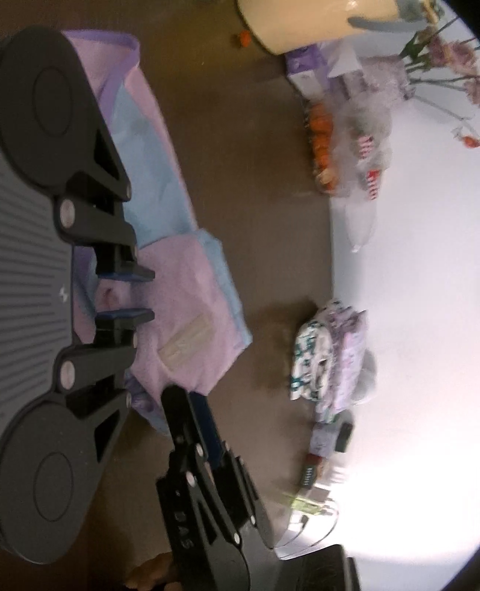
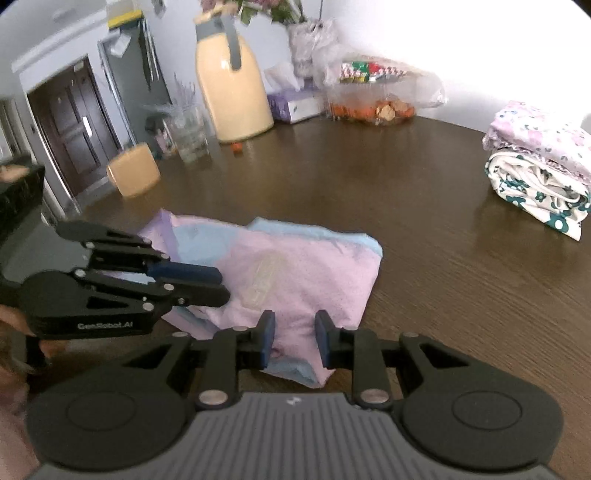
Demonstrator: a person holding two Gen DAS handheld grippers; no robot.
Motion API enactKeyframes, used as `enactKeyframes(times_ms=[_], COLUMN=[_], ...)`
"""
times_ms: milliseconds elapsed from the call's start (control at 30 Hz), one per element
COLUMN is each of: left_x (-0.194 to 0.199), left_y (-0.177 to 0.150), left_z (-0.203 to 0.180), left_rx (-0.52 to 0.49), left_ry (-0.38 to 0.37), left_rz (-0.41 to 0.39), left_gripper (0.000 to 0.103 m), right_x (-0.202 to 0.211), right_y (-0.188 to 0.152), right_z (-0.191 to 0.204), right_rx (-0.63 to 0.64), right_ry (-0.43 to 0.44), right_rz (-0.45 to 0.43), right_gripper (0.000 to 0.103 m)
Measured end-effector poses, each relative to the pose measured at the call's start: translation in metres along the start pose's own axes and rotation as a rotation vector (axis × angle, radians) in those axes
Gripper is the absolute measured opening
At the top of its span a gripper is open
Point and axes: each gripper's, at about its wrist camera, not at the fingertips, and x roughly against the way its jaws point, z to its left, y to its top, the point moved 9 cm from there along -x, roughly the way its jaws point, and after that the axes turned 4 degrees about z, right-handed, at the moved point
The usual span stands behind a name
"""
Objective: Fold clothes
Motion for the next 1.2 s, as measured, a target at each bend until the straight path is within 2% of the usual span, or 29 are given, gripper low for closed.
enactKeyframes(times_ms=[33, 67, 100, 167, 267, 333, 367, 400, 467, 533, 633, 700, 833, 967, 1033, 1200], left_x=[0.005, 0.009, 0.011, 0.012, 0.007, 0.003, 0.001, -0.002, -0.008, -0.014, -0.023, -0.024, -0.024, -0.023, -0.023, -0.027], left_y=[0.003, 0.007, 0.01, 0.017, 0.023, 0.024, 0.025, 0.025, 0.023, 0.019, 0.011, 0.009, 0.008, 0.007, 0.008, 0.015], left_z=[0.001, 0.002, 0.002, 0.001, 0.0, 0.0, 0.001, 0.002, 0.005, 0.008, 0.01, 0.01, 0.012, 0.012, 0.011, -0.003], left_rx=[0.0, 0.0, -0.004, -0.017, -0.031, -0.042, -0.047, -0.052, -0.062, -0.086, -0.12, -0.128, -0.123, -0.118, -0.113, -0.122], left_ry=[0.002, 0.008, 0.016, 0.028, 0.024, 0.018, 0.016, 0.008, -0.012, -0.013, -0.011, -0.016, -0.023, -0.021, -0.017, -0.036], left_rz=[-0.018, -0.033, -0.046, -0.064, -0.064, -0.059, -0.057, -0.048, -0.021, 0.008, 0.045, 0.047, 0.046, 0.042, 0.042, 0.05], left_gripper=[0.027, 0.042, 0.053, 0.058, 0.06, 0.059, 0.052, 0.034, 0.009, 0.009, 0.009, 0.009, 0.009, 0.009, 0.009, 0.01], right_x=[0.006, 0.01, 0.014, 0.013, 0.002, -0.006, -0.009, -0.012, -0.015, -0.017, -0.019, -0.02, -0.025, -0.028, -0.029, -0.009], right_y=[0.003, 0.006, 0.009, 0.011, 0.008, 0.007, 0.006, 0.005, 0.003, 0.002, 0.001, 0.001, -0.001, -0.002, -0.003, 0.009], right_z=[-0.003, -0.01, -0.016, -0.031, -0.042, -0.049, -0.05, -0.051, -0.051, -0.051, -0.052, -0.053, -0.055, -0.058, -0.058, -0.053], right_rx=[-0.021, -0.055, -0.089, -0.165, -0.256, -0.318, -0.332, -0.345, -0.361, -0.376, -0.395, -0.412, -0.459, -0.489, -0.497, -0.414], right_ry=[0.009, 0.01, 0.011, 0.02, 0.061, 0.088, 0.096, 0.103, 0.108, 0.114, 0.125, 0.136, 0.172, 0.187, 0.188, 0.154], right_rz=[-0.017, -0.03, -0.042, -0.035, -0.003, 0.018, 0.023, 0.027, 0.032, 0.032, 0.03, 0.025, 0.018, 0.013, 0.02, -0.01], right_gripper=[0.034, 0.041, 0.054, 0.057, 0.06, 0.06, 0.06, 0.06, 0.059, 0.052, 0.046, 0.043, 0.028, 0.024, 0.013, 0.009])
